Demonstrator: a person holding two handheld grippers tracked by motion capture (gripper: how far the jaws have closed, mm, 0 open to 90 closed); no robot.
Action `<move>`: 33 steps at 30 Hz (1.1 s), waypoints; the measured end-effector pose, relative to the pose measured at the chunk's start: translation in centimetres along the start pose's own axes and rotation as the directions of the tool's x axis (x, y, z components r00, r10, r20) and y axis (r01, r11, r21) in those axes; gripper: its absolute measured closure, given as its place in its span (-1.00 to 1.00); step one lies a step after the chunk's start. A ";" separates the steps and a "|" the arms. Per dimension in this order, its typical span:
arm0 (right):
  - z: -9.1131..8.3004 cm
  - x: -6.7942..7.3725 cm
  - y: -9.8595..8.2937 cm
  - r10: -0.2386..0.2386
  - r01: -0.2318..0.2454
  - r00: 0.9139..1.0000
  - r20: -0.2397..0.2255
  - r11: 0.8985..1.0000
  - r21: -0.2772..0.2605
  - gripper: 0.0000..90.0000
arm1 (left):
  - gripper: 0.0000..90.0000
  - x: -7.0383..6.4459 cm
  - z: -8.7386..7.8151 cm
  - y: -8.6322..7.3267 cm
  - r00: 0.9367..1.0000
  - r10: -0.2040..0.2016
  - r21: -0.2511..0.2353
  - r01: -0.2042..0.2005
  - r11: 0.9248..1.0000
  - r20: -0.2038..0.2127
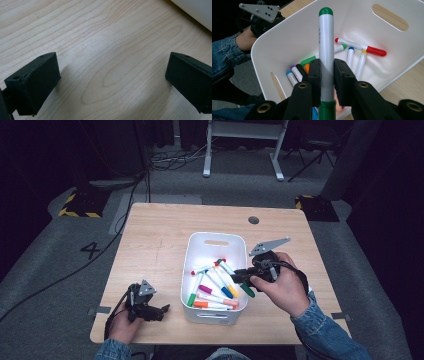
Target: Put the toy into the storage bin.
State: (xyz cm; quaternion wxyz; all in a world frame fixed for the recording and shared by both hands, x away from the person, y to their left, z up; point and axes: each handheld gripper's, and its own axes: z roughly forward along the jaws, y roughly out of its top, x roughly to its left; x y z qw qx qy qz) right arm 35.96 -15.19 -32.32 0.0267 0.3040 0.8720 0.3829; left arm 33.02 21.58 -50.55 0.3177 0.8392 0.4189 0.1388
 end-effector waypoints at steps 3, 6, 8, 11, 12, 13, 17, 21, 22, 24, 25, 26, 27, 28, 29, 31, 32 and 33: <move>0.2 0.2 0.1 0.003 -0.003 1.000 -0.001 1.000 -0.002 0.72 | -1.00 0.0 0.0 0.0 1.000 0.000 0.000 0.000 1.000 0.000; 0.5 0.5 0.3 0.004 -0.004 1.000 -0.012 1.000 -0.007 0.72 | -1.00 0.0 0.0 0.0 1.000 0.000 0.000 0.000 1.000 0.000; 0.8 0.5 0.4 -0.012 0.011 1.000 -0.017 1.000 -0.018 0.72 | -1.00 0.0 0.0 0.0 1.000 0.000 0.000 0.000 1.000 0.000; 1.0 0.8 0.5 -0.007 0.007 1.000 -0.016 1.000 -0.013 0.72 | -1.00 0.0 0.0 0.0 1.000 0.000 0.000 0.000 1.000 0.000; 1.0 0.8 0.5 -0.007 0.007 1.000 -0.016 1.000 -0.013 0.72 | -1.00 0.0 0.0 0.0 1.000 0.000 0.000 0.000 1.000 0.000; 1.1 0.8 0.5 -0.014 0.014 1.000 -0.023 1.000 -0.022 0.72 | -1.00 0.0 0.0 0.0 1.000 0.000 0.000 0.000 1.000 0.000; 1.6 1.1 0.6 -0.020 0.019 0.999 -0.026 1.000 -0.015 0.72 | -1.00 0.0 0.0 0.0 1.000 0.000 0.000 0.000 1.000 0.000; 2.1 1.0 0.5 -0.027 0.026 0.999 -0.032 0.999 -0.018 0.72 | -1.00 0.0 0.0 0.0 1.000 0.000 -0.001 0.000 1.000 0.000; 2.2 1.0 0.4 -0.025 0.024 0.999 -0.033 1.000 -0.018 0.72 | -1.00 0.0 0.0 0.0 1.000 -0.001 -0.003 0.001 1.000 -0.002; 2.3 1.0 0.3 -0.017 0.017 0.999 -0.033 1.000 -0.003 0.72 | -1.00 0.0 0.0 0.0 1.000 0.000 -0.002 0.000 1.000 -0.002; 2.5 1.0 0.3 -0.026 0.026 0.999 -0.040 1.000 -0.009 0.72 | -1.00 0.0 0.0 0.0 1.000 -0.001 -0.002 0.001 1.000 -0.002; 2.6 1.1 0.2 -0.020 0.021 0.999 -0.038 1.000 0.007 0.72 | -1.00 0.0 0.0 0.0 1.000 0.000 -0.001 0.000 1.000 0.000; 2.7 1.1 0.1 -0.024 0.025 0.999 -0.042 1.000 0.016 0.72 | -1.00 0.0 0.0 0.0 1.000 0.000 -0.001 0.000 1.000 0.000; 2.8 1.2 0.0 -0.021 0.022 0.999 -0.037 0.999 0.030 0.72 | -1.00 0.0 0.0 0.0 1.000 0.000 -0.001 0.000 1.000 0.000; 3.0 1.2 -0.1 -0.035 0.036 0.998 -0.043 0.999 0.034 0.72 | -1.00 0.0 0.0 0.0 1.000 0.000 0.000 0.000 1.000 -0.001; 3.2 1.1 -0.2 -0.052 0.054 0.998 -0.042 0.997 0.047 0.72 | -1.00 0.0 0.0 0.0 1.000 0.000 0.000 0.000 1.000 0.000; 3.2 1.3 -0.3 -0.038 0.040 0.998 -0.040 0.998 0.057 0.72 | -1.00 0.0 0.0 0.0 1.000 0.000 -0.001 0.000 1.000 -0.001; 3.2 1.3 -0.4 -0.038 0.040 0.999 -0.039 0.997 0.068 0.72 | -1.00 0.0 0.0 0.0 1.000 0.000 0.000 0.000 1.000 0.000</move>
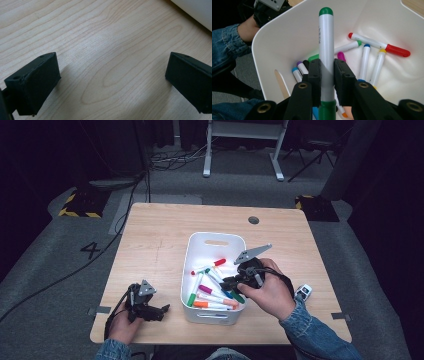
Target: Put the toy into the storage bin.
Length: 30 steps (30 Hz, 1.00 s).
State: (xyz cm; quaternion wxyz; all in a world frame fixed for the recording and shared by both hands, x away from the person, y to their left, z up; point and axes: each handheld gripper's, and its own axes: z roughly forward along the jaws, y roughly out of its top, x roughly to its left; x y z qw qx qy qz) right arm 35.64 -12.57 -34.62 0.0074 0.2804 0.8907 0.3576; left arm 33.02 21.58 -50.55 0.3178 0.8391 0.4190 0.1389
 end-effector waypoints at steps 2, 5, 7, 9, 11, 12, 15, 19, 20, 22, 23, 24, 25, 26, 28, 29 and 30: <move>0.2 0.0 -0.1 -0.004 0.004 1.000 -0.002 1.000 0.011 0.72 | -1.00 0.0 0.0 0.0 1.000 0.000 0.000 0.000 1.000 0.000; 0.5 0.1 -0.2 -0.008 0.008 1.000 -0.006 0.999 0.039 0.72 | -1.00 0.0 0.0 0.0 1.000 0.000 0.000 0.000 1.000 -0.001; 0.8 0.2 -0.3 -0.020 0.020 1.000 -0.010 0.999 0.049 0.72 | -1.00 0.0 0.0 0.0 1.000 0.000 0.000 0.000 1.000 0.000; 1.2 0.2 -0.3 -0.020 0.021 1.000 -0.009 0.998 0.067 0.72 | -1.00 0.0 0.0 0.0 1.000 0.001 0.000 -0.001 1.000 -0.001; 1.4 0.3 -0.4 -0.026 0.026 1.000 -0.006 0.997 0.078 0.72 | -1.00 0.0 0.0 0.0 1.000 0.000 -0.002 0.000 1.000 -0.002; 1.6 0.3 -0.4 -0.033 0.033 0.999 -0.006 0.996 0.083 0.72 | -1.00 0.0 0.0 0.0 1.000 0.000 0.000 0.000 1.000 -0.001; 2.0 0.3 -0.5 -0.041 0.041 0.999 -0.009 0.995 0.091 0.72 | -1.00 0.0 0.0 0.0 1.000 0.000 0.000 0.000 1.000 -0.001; 2.6 0.3 -0.6 -0.071 0.073 0.997 -0.018 0.992 0.106 0.71 | -1.00 0.0 0.0 0.0 1.000 0.000 0.000 0.000 1.000 -0.001; 2.7 0.4 -0.5 -0.086 0.086 0.996 -0.009 0.987 0.137 0.69 | -1.00 0.0 0.0 0.0 1.000 0.000 -0.001 0.000 1.000 -0.001; 2.8 0.4 -0.6 -0.104 0.105 0.994 -0.012 0.987 0.122 0.30 | -1.00 0.0 0.0 0.0 1.000 0.000 0.000 0.000 1.000 -0.001; 2.6 0.6 -0.6 -0.089 0.088 0.996 0.002 0.991 0.099 0.09 | -1.00 0.0 0.0 0.0 1.000 0.000 0.000 0.000 1.000 -0.001; 2.5 0.6 -0.6 -0.070 0.070 0.998 -0.003 0.996 0.061 -0.05 | -1.00 0.0 0.0 0.0 1.000 0.000 0.000 0.000 1.000 -0.001; 2.3 0.6 -0.6 -0.070 0.070 0.998 -0.001 0.997 0.042 -0.05 | -1.00 0.0 0.0 0.0 1.000 0.000 0.000 0.000 1.000 -0.001; 2.0 0.5 -0.6 -0.071 0.070 0.998 0.002 0.997 0.033 -0.05 | -1.00 0.0 0.0 0.0 1.000 0.000 0.000 0.000 1.000 -0.001; 1.5 0.3 -0.7 -0.079 0.079 0.997 0.018 0.997 0.011 -0.09 | -1.00 0.0 0.0 0.0 1.000 0.000 0.000 0.000 1.000 -0.001; 1.2 0.2 -0.7 -0.078 0.078 0.997 0.024 0.997 0.003 -0.10 | -1.00 0.0 0.0 0.0 1.000 0.001 0.000 -0.001 1.000 -0.001; 1.1 0.1 -0.8 -0.074 0.074 0.997 0.028 0.997 -0.005 -0.10 | -1.00 0.0 0.0 0.0 1.000 0.001 0.000 -0.001 1.000 -0.001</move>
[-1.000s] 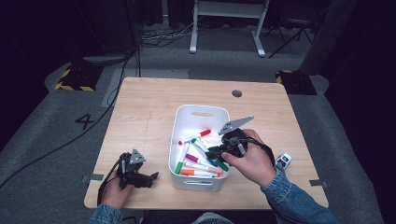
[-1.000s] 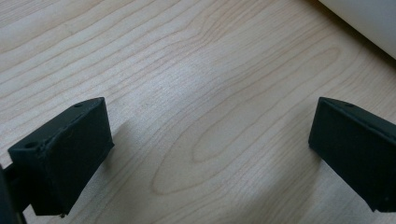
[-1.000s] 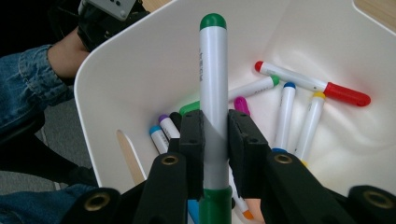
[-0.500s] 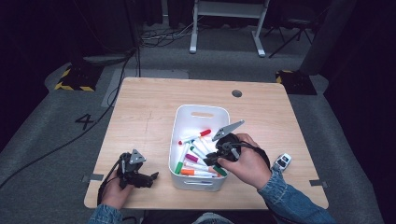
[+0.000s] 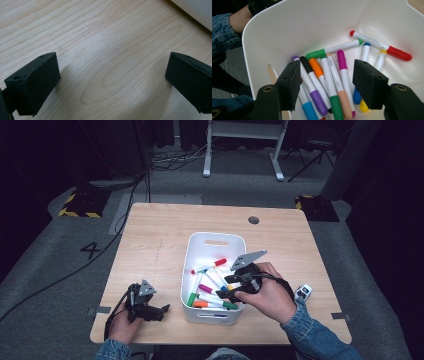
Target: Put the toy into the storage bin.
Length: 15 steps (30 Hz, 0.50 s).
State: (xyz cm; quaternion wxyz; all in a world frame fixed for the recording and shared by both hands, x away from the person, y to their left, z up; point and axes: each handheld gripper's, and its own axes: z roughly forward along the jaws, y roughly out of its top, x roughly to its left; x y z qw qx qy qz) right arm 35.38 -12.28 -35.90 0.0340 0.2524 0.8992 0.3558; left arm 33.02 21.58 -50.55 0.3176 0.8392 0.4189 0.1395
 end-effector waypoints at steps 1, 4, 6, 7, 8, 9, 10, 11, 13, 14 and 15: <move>-0.3 -0.1 -0.1 0.008 -0.008 1.000 0.001 1.000 -0.012 -0.10 | -1.00 0.0 0.0 0.0 1.000 0.000 0.000 0.000 1.000 0.000; -1.0 -0.5 -0.3 0.013 -0.012 1.000 0.012 0.999 -0.033 -0.11 | -1.00 0.0 0.0 0.0 1.000 0.000 0.000 0.000 1.000 0.000; -1.6 -0.8 -0.4 0.029 -0.029 0.999 0.017 0.999 -0.046 -0.11 | -1.00 0.0 0.0 0.0 1.000 0.000 0.000 0.000 1.000 0.000; -1.8 -1.0 -0.5 0.028 -0.027 0.999 0.023 0.998 -0.053 -0.11 | -1.00 0.0 0.0 0.0 1.000 0.000 0.000 0.000 1.000 0.000; -2.0 -1.1 -0.6 0.029 -0.028 0.999 0.028 0.998 -0.053 -0.11 | -1.00 0.0 0.0 0.0 1.000 0.000 0.000 0.000 1.000 0.000; -2.3 -1.4 -0.8 0.031 -0.028 0.999 0.035 0.998 -0.058 -0.11 | -1.00 0.0 0.0 0.0 1.000 0.000 0.000 0.000 1.000 0.000; -2.5 -1.5 -0.9 0.039 -0.036 0.998 0.040 0.997 -0.061 -0.11 | -1.00 0.0 0.0 0.0 1.000 0.000 0.000 0.000 1.000 0.000; -2.7 -1.6 -1.0 0.045 -0.042 0.998 0.046 0.997 -0.062 -0.12 | -1.00 0.0 0.0 0.0 1.000 0.000 0.000 0.000 1.000 0.000; -3.3 -2.0 -1.4 0.055 -0.050 0.996 0.064 0.996 -0.070 -0.13 | -1.00 0.0 0.0 0.0 1.000 0.000 -0.002 0.000 1.000 -0.001; -3.5 -2.2 -1.5 0.051 -0.046 0.996 0.067 0.996 -0.080 -0.14 | -1.00 0.0 0.0 0.0 1.000 0.001 -0.001 -0.001 1.000 -0.001; -3.7 -2.4 -1.7 0.055 -0.049 0.996 0.075 0.996 -0.081 -0.14 | -1.00 0.1 0.0 0.0 1.000 0.004 0.000 -0.004 1.000 0.003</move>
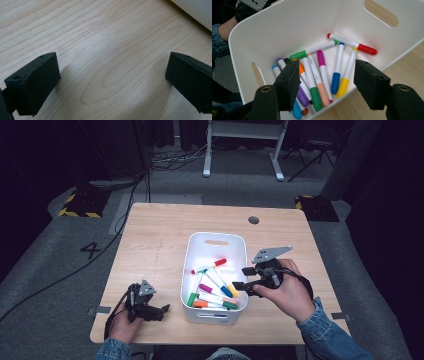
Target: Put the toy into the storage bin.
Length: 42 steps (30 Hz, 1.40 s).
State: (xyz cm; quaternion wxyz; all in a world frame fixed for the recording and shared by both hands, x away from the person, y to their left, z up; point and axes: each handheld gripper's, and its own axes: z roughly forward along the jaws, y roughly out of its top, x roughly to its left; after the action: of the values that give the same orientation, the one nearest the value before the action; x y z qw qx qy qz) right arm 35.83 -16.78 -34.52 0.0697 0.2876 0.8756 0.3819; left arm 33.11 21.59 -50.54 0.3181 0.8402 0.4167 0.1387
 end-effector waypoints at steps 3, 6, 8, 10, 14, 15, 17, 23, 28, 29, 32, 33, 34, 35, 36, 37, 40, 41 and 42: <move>-0.8 -0.7 -0.5 0.022 -0.022 1.000 0.017 1.000 -0.013 -0.15 | -1.00 0.1 0.0 0.1 1.000 0.006 -0.005 -0.006 1.000 -0.002; -1.5 -1.3 -1.1 0.039 -0.038 0.999 0.036 0.999 -0.022 -0.15 | -1.00 0.2 0.1 0.2 1.000 0.016 -0.007 -0.016 1.000 -0.010; -1.9 -1.7 -1.4 0.049 -0.048 0.998 0.045 0.998 -0.027 -0.15 | -1.00 0.2 0.2 0.2 1.000 0.011 -0.005 -0.011 1.000 0.008; -2.4 -2.3 -1.8 0.056 -0.054 0.996 0.067 0.998 -0.033 -0.19 | -1.00 0.2 0.3 0.3 1.000 0.013 -0.002 -0.013 1.000 0.000; -3.4 -3.5 -2.8 0.058 -0.050 0.990 0.126 0.996 -0.067 -0.28 | -1.00 0.3 0.4 0.4 1.000 0.011 -0.008 -0.011 1.000 -0.004; -3.6 -3.8 -3.0 0.057 -0.048 0.988 0.143 0.997 -0.063 -0.30 | -1.00 0.3 0.4 0.5 1.000 0.013 -0.008 -0.013 1.000 -0.003; -4.0 -4.4 -3.5 0.060 -0.050 0.982 0.177 0.997 -0.061 -0.31 | -1.00 0.3 0.4 0.5 1.000 0.011 -0.008 -0.011 1.000 0.002; -5.1 -6.1 -5.0 0.099 -0.093 0.963 0.249 0.995 -0.035 -0.42 | -1.00 0.3 0.4 0.5 1.000 0.012 -0.008 -0.012 1.000 0.002; -6.1 -7.7 -6.5 0.108 -0.104 0.951 0.289 0.994 -0.028 -0.46 | -1.00 0.3 0.4 0.5 1.000 0.014 -0.007 -0.014 1.000 0.002; -6.4 -7.9 -6.8 0.110 -0.105 0.950 0.292 0.994 -0.031 -0.46 | -1.00 0.3 0.4 0.5 1.000 0.012 -0.008 -0.012 1.000 0.002; -7.0 -8.6 -7.7 0.126 -0.120 0.944 0.306 0.992 -0.038 -0.48 | -1.00 0.3 0.4 0.5 1.000 0.012 -0.008 -0.012 1.000 0.002; -7.2 -8.8 -7.9 0.135 -0.129 0.942 0.308 0.991 -0.041 -0.48 | -1.00 0.3 0.4 0.4 1.000 0.011 -0.008 -0.011 1.000 0.002; -7.4 -9.1 -8.2 0.133 -0.127 0.940 0.313 0.991 -0.038 -0.48 | -1.00 0.3 0.4 0.5 1.000 0.012 -0.008 -0.012 1.000 0.002; -7.6 -9.3 -8.6 0.144 -0.139 0.937 0.318 0.990 -0.039 -0.48 | -1.00 0.3 0.4 0.5 1.000 0.012 -0.008 -0.012 1.000 0.002; -7.8 -9.5 -8.8 0.145 -0.140 0.936 0.320 0.989 -0.039 -0.47 | -1.00 0.3 0.4 0.5 1.000 0.012 -0.007 -0.012 1.000 0.002; -8.0 -9.8 -9.2 0.149 -0.146 0.933 0.328 0.989 -0.036 -0.47 | -1.00 0.3 0.4 0.5 1.000 0.012 -0.007 -0.012 1.000 0.002; -8.4 -10.4 -10.1 0.164 -0.161 0.928 0.334 0.986 -0.036 -0.48 | -1.00 0.3 0.4 0.5 1.000 0.012 -0.007 -0.012 1.000 0.002; -8.5 -10.6 -10.4 0.170 -0.167 0.927 0.333 0.985 -0.038 -0.48 | -1.00 0.3 0.4 0.5 1.000 0.014 -0.007 -0.014 1.000 0.002; -8.6 -10.8 -10.6 0.173 -0.170 0.926 0.337 0.985 -0.037 -0.48 | -1.00 0.3 0.4 0.4 1.000 0.011 -0.008 -0.011 1.000 0.001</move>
State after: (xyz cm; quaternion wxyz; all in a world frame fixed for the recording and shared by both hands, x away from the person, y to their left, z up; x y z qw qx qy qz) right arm 37.04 -34.02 -37.07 0.1866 0.4240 0.8206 0.3347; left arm 33.77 21.44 -50.58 0.3210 0.8413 0.4113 0.1414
